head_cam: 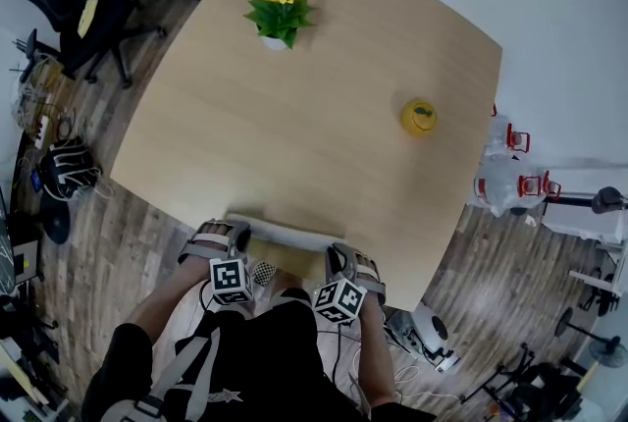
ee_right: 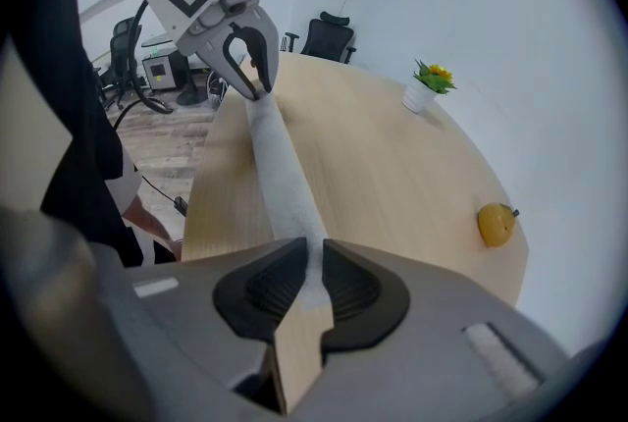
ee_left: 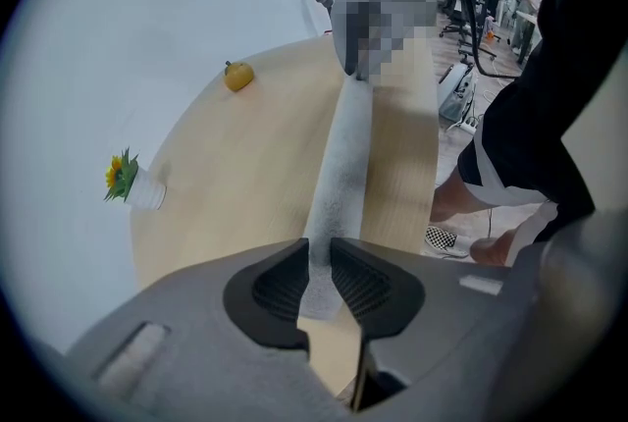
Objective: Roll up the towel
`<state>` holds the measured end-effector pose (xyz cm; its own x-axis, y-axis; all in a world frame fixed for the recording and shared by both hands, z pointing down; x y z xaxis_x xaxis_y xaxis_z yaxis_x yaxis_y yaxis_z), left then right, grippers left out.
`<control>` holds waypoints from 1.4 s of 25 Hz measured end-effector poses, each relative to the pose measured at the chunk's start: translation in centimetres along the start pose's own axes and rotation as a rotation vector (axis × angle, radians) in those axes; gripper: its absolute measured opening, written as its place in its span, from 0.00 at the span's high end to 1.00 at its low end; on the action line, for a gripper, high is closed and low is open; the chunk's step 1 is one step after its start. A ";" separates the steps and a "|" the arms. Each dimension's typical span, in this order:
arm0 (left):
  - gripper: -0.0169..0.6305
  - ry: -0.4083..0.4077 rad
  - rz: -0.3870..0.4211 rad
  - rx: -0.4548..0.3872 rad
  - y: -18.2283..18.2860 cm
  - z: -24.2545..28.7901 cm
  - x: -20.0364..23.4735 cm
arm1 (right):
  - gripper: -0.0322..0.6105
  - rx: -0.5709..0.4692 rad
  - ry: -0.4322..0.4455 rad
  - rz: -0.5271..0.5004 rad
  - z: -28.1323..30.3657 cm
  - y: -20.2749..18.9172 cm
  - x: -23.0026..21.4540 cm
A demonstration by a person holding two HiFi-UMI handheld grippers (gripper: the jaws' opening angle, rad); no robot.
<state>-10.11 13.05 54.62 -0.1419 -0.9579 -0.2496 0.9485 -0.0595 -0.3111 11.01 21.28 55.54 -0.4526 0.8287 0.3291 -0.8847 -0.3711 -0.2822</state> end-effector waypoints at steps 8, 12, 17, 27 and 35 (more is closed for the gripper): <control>0.85 0.004 -0.010 0.012 0.7 1.3 1.8 | 0.86 0.000 0.023 -0.007 1.4 0.0 -1.9; 0.89 0.005 -0.010 0.012 0.8 2.0 1.9 | 0.86 -0.006 0.033 -0.012 1.9 -0.1 -2.1; 0.92 0.026 -0.024 0.006 0.8 2.2 1.8 | 0.86 -0.018 0.019 0.011 2.1 -0.3 -2.2; 0.96 0.208 -0.155 -0.125 0.8 -3.1 4.4 | 0.93 -0.103 -0.230 0.193 -3.5 0.2 -4.4; 0.96 0.370 -0.380 -0.391 1.3 -10.6 6.6 | 0.94 -0.235 -0.489 0.398 -11.2 2.2 -4.6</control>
<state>-12.77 9.63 42.86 -0.6005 -0.7265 -0.3341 0.6504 -0.2007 -0.7326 12.36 21.34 43.31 -0.7866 0.3419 0.5142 -0.6172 -0.4620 -0.6369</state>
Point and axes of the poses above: the fingertips, and each gripper's own axes: z forward along the fingers, x to its left, y out of its top, the point moved 9 cm from there along -z, backward along the fingers, and after that the axes turned 12 degrees about -z, right-handed, at the moved point
